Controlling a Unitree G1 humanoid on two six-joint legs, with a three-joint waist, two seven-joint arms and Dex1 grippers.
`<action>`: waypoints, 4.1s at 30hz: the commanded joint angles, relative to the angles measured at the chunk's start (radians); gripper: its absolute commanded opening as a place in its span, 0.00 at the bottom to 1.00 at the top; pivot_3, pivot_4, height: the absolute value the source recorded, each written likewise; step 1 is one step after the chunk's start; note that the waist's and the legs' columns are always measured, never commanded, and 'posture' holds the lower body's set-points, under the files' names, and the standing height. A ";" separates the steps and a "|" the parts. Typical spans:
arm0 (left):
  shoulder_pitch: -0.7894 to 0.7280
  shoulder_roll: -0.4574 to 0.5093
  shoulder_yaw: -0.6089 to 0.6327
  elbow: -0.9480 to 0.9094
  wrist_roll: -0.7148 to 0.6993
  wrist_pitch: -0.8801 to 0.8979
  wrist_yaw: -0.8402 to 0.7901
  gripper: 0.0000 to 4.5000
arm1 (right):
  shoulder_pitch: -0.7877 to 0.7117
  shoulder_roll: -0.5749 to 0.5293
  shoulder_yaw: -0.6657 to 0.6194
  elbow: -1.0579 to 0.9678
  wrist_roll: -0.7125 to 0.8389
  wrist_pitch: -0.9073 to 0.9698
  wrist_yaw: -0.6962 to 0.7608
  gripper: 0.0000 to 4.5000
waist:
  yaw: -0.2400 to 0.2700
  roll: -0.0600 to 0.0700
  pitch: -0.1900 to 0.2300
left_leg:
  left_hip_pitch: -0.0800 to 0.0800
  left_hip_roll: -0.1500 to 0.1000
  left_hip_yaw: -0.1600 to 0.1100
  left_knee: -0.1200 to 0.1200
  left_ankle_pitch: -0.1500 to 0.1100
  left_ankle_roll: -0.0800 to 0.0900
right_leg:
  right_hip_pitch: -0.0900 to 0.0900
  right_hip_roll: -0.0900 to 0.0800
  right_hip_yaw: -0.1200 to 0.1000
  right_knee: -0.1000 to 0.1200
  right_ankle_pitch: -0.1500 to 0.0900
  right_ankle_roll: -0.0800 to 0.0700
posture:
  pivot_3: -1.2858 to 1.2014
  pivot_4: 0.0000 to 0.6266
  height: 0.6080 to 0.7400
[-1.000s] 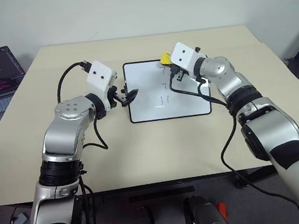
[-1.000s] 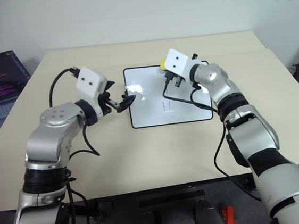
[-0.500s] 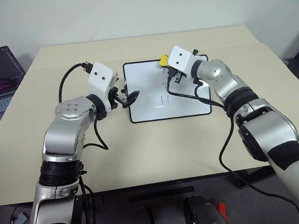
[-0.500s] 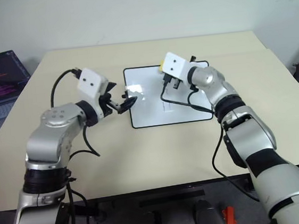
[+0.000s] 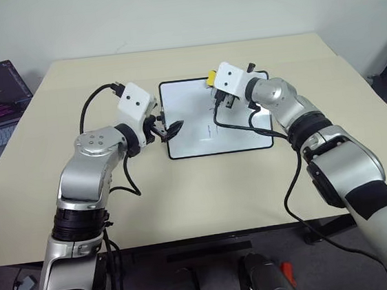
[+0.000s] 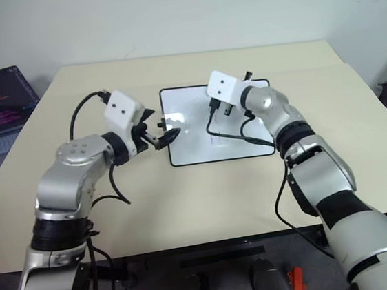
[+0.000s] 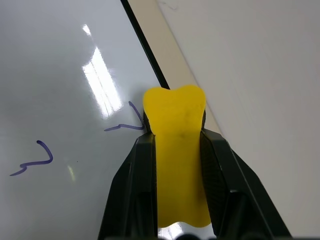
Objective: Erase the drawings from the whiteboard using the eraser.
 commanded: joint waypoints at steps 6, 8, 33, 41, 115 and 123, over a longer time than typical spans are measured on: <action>-0.005 0.016 0.021 -0.047 0.001 -0.014 0.006 1.00 | 0.014 0.013 0.045 -0.001 -0.029 -0.014 0.049 0.19 | -0.001 0.000 0.000 | 0.002 0.000 0.000 0.000 0.000 0.000 | 0.002 0.000 0.000 0.000 0.000 0.000 | 0.52 0.24 1.00; -0.007 0.015 0.020 -0.045 0.002 -0.016 0.006 1.00 | 0.021 0.010 0.052 -0.005 -0.032 -0.017 0.059 0.19 | -0.001 0.000 0.000 | 0.003 0.000 0.000 0.000 0.000 0.000 | 0.003 0.000 0.000 0.000 0.000 0.000 | 0.52 0.24 1.00; -0.012 0.010 0.016 -0.034 0.002 -0.025 0.002 1.00 | -0.012 -0.042 0.039 0.014 -0.031 0.023 -0.012 0.19 | 0.002 0.000 0.000 | 0.005 -0.001 0.000 0.000 0.001 0.000 | 0.004 0.000 0.001 0.001 0.000 -0.002 | 0.52 0.24 1.00; -0.013 0.009 0.016 -0.033 0.002 -0.027 0.003 1.00 | -0.028 -0.054 0.035 0.023 -0.026 0.035 -0.031 0.19 | 0.001 0.000 0.000 | 0.005 -0.001 0.000 0.000 0.001 0.000 | 0.004 0.000 0.001 0.000 0.000 -0.001 | 0.52 0.24 1.00; 0.018 0.056 0.009 -0.028 0.007 -0.048 -0.051 1.00 | 0.430 -0.318 -0.119 -0.898 0.217 0.401 0.350 0.18 | 0.004 -0.001 0.000 | 0.001 0.000 0.000 -0.001 0.000 0.000 | 0.001 0.000 0.000 -0.002 0.000 0.000 | 0.52 0.24 1.00; 0.019 0.098 0.012 -0.025 -0.001 -0.050 -0.107 1.00 | 0.485 -0.369 -0.112 -0.936 0.221 0.359 0.390 0.18 | 0.004 -0.001 0.000 | 0.001 0.000 0.000 -0.001 0.000 0.000 | 0.001 0.000 0.000 -0.002 0.000 0.000 | 0.52 0.24 1.00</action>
